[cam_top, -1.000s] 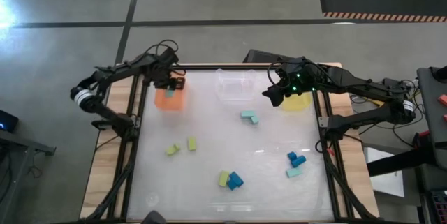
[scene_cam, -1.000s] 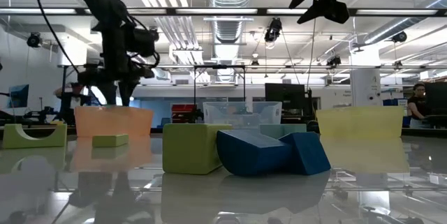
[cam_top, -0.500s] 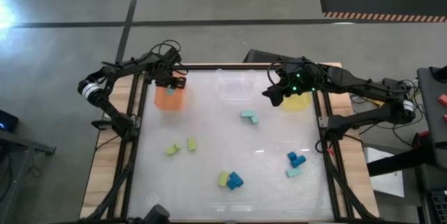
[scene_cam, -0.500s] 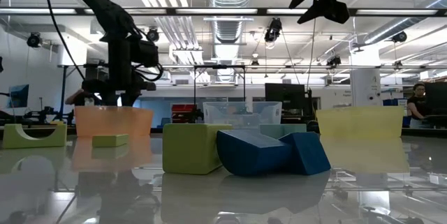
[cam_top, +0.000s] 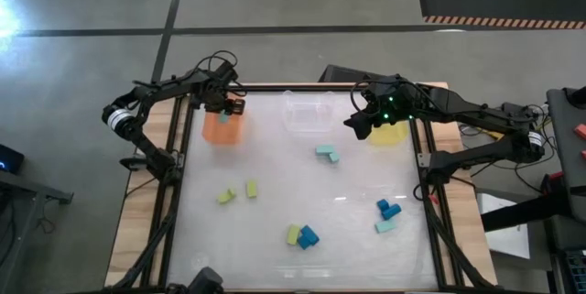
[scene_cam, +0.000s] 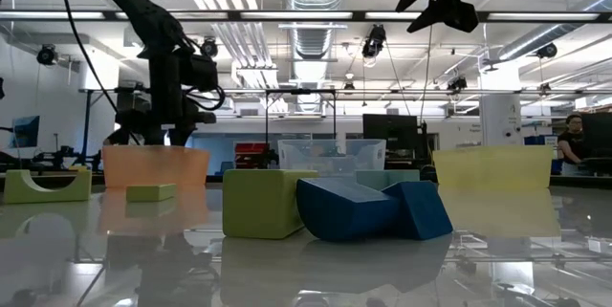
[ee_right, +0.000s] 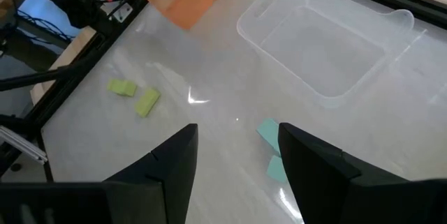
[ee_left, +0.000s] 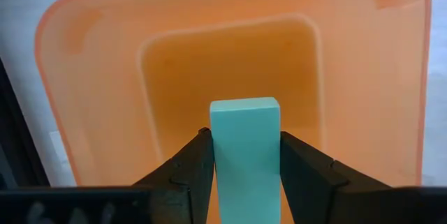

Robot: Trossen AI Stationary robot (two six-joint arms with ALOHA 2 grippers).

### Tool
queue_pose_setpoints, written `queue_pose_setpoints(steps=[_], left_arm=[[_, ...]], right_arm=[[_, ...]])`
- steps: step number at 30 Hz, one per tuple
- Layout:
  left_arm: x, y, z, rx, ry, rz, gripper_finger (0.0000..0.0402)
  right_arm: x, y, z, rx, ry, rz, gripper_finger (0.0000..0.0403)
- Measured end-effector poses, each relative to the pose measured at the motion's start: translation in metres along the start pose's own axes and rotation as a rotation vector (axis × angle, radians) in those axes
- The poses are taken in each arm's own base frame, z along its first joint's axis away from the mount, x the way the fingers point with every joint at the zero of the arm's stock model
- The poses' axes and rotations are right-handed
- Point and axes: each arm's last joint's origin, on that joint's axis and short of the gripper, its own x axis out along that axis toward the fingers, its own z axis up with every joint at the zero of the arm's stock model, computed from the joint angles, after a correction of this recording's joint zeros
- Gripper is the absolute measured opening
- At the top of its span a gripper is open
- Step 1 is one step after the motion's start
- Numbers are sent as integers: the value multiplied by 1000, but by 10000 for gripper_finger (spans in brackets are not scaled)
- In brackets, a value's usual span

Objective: Sort & place blocks by color
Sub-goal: Put the left light blue rectangle block into the orange bin, then put the blue rectangle block into the transparent bin

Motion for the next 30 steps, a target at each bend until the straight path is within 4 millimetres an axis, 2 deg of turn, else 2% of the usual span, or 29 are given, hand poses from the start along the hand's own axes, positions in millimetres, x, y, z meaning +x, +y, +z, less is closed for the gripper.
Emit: queue_pose_setpoints(steps=[10,17,23,30], left_arm=[[0,0,0,-1,0,2,186],[-8,0,0,21,-11,-9,196],[-34,-1,-7,45,-86,-65,197],[-79,-8,-28,107,-226,-178,197]], right_arm=[[0,0,0,0,0,0,189],[0,0,0,30,0,0,189],[0,0,0,94,0,0,189],[1,4,-3,157,16,15,189]])
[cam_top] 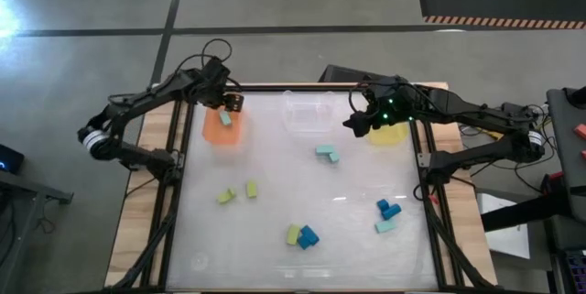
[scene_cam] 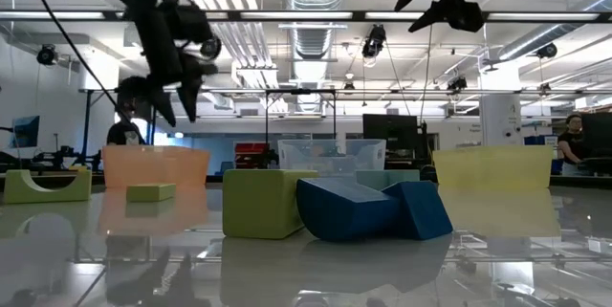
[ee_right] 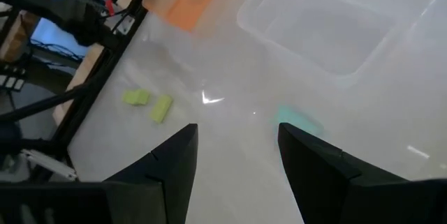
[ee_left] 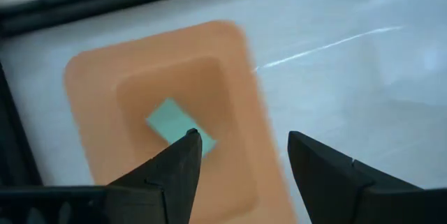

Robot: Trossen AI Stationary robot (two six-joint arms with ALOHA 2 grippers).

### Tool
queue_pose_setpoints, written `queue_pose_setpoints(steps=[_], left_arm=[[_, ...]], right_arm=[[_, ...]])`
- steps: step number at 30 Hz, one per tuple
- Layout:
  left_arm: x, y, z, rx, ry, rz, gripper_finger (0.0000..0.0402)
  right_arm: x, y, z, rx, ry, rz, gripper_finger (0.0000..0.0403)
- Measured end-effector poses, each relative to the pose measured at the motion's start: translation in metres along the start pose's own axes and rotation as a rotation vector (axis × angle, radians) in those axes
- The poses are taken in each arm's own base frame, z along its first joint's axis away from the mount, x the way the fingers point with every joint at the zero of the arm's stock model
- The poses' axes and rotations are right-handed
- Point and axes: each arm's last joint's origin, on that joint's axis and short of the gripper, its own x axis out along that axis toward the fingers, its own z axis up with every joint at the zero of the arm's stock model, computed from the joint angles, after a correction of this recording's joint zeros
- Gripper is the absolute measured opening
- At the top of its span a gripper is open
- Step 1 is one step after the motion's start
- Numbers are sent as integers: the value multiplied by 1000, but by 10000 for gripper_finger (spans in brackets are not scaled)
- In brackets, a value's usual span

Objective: Sort & place blocks by color
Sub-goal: Put the blue rectangle block into the transparent bin

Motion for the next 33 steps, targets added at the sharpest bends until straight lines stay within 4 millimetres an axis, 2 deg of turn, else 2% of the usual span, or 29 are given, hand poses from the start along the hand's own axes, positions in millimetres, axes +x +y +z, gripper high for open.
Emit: queue_pose_setpoints(steps=[7,14,24,33], left_arm=[[-43,-28,-19,97,-146,-177,197],[-71,-57,-40,103,-220,-380,197],[-99,-93,-63,173,-290,-653,197],[-109,-104,-72,263,-319,-760,197]], right_arm=[[1,12,-13,23,80,69,189],[1,27,-29,50,179,138,189],[-1,62,-59,54,261,282,181],[31,106,-103,78,392,367,167]])
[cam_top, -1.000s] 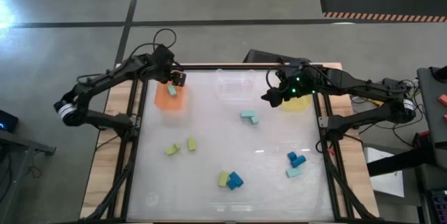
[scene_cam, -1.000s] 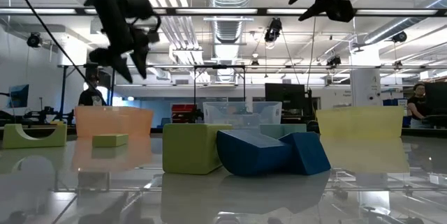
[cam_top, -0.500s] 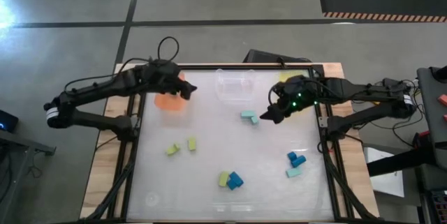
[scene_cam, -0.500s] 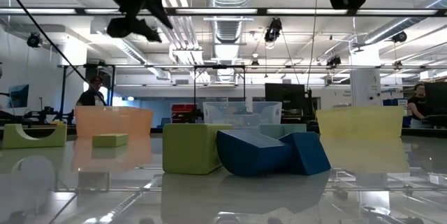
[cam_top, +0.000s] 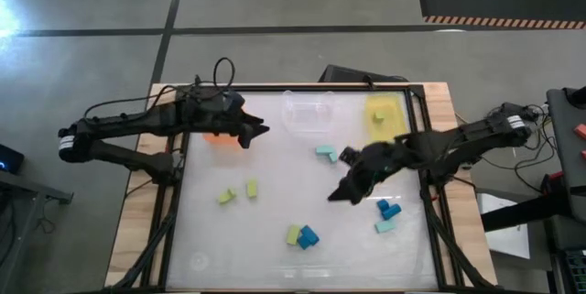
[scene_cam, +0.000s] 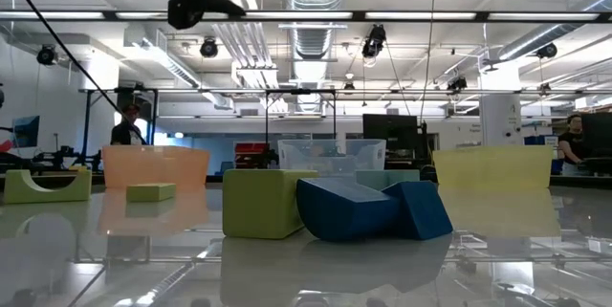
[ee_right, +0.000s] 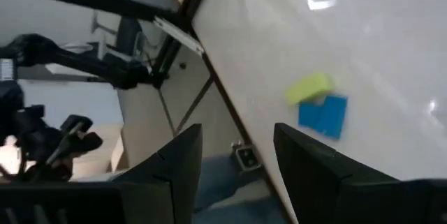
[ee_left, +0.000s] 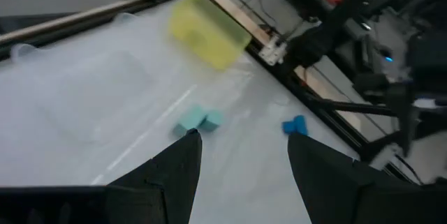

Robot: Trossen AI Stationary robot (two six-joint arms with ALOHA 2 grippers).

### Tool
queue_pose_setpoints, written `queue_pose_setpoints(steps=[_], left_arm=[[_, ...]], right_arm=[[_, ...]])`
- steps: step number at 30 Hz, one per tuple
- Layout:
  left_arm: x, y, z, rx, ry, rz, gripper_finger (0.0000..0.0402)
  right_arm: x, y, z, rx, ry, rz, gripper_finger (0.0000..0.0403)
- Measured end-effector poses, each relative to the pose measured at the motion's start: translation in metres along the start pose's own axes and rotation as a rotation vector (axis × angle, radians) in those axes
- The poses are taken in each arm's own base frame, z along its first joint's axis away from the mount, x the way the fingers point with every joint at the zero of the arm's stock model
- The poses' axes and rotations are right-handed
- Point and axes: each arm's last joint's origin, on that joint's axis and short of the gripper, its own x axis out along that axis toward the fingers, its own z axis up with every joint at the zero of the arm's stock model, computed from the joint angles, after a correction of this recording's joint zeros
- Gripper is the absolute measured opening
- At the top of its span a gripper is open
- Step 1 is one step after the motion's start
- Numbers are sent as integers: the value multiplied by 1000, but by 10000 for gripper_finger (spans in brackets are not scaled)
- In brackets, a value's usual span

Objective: Sort & place blocks by color
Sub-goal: Put the blue rectangle block into the transparent bin

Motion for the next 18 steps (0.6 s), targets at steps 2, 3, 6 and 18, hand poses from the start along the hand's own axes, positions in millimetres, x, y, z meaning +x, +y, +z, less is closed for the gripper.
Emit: queue_pose_setpoints(steps=[2,3,6,18], left_arm=[[-2,-4,0,4,9,-54,197],[-4,-6,-1,6,18,-76,197],[-6,-10,-3,15,42,-116,197],[-26,-16,-3,34,8,-174,197]], right_arm=[[14,6,-7,20,36,-14,166],[21,8,-10,20,53,-22,166],[43,17,-17,34,99,-44,166],[116,22,-39,32,263,-374,166]])
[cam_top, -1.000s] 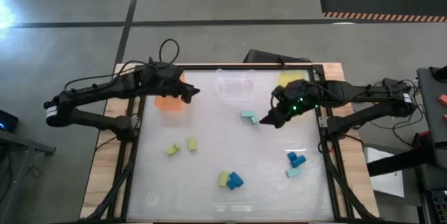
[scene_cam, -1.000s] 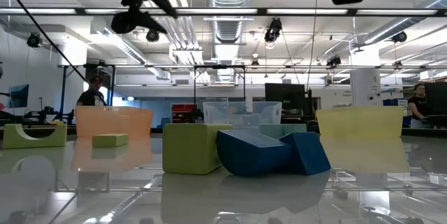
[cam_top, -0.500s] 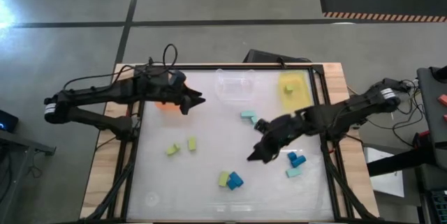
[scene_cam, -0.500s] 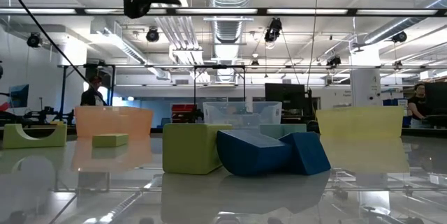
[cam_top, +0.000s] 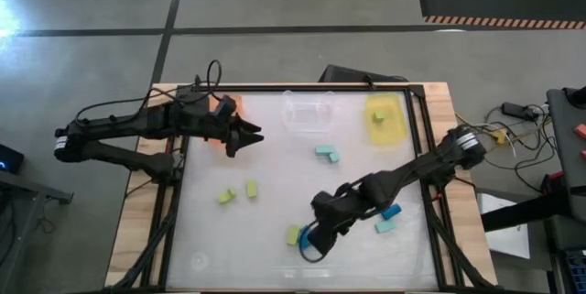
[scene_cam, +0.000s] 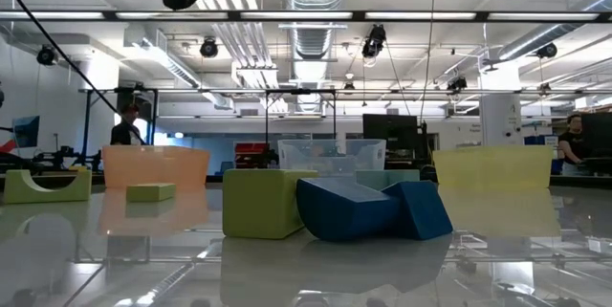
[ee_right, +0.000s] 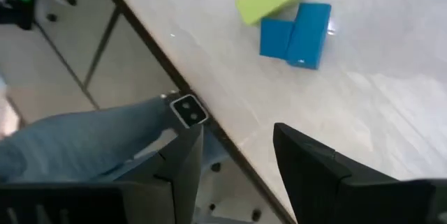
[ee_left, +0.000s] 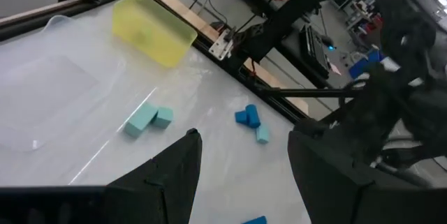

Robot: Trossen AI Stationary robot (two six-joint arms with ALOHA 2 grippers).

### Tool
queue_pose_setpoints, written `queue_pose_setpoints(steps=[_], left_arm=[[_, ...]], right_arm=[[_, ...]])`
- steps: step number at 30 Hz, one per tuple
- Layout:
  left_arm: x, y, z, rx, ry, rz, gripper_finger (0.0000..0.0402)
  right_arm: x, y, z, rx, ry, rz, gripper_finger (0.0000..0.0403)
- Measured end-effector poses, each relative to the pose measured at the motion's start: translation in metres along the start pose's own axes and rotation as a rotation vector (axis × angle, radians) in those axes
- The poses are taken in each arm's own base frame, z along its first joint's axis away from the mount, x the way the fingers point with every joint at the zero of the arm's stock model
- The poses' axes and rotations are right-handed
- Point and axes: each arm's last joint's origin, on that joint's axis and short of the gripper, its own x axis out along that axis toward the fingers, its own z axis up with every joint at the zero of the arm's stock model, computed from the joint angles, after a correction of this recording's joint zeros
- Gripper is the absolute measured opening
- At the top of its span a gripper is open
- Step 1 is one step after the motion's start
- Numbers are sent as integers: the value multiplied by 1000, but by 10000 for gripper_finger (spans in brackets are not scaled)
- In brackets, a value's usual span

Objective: Sort & place blocks by color
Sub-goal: Put the blue rectangle block into the transparent bin

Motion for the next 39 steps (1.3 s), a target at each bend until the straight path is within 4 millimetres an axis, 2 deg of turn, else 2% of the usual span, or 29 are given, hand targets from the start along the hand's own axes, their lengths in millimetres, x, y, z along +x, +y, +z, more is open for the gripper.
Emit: queue_pose_setpoints(steps=[10,16,22,29,39], left_arm=[[-5,-1,1,28,-14,-10,197],[-5,-1,1,36,-13,-9,197],[-5,-1,1,52,-13,-9,197],[-5,-1,0,52,-12,-9,197],[-4,0,-1,51,-7,-5,197]], right_arm=[[57,-9,12,92,-39,-160,179],[80,-18,13,133,-21,-228,213],[101,-26,15,121,-17,-277,221],[117,-28,14,94,-2,-303,221],[118,-31,14,90,-34,-330,221]])
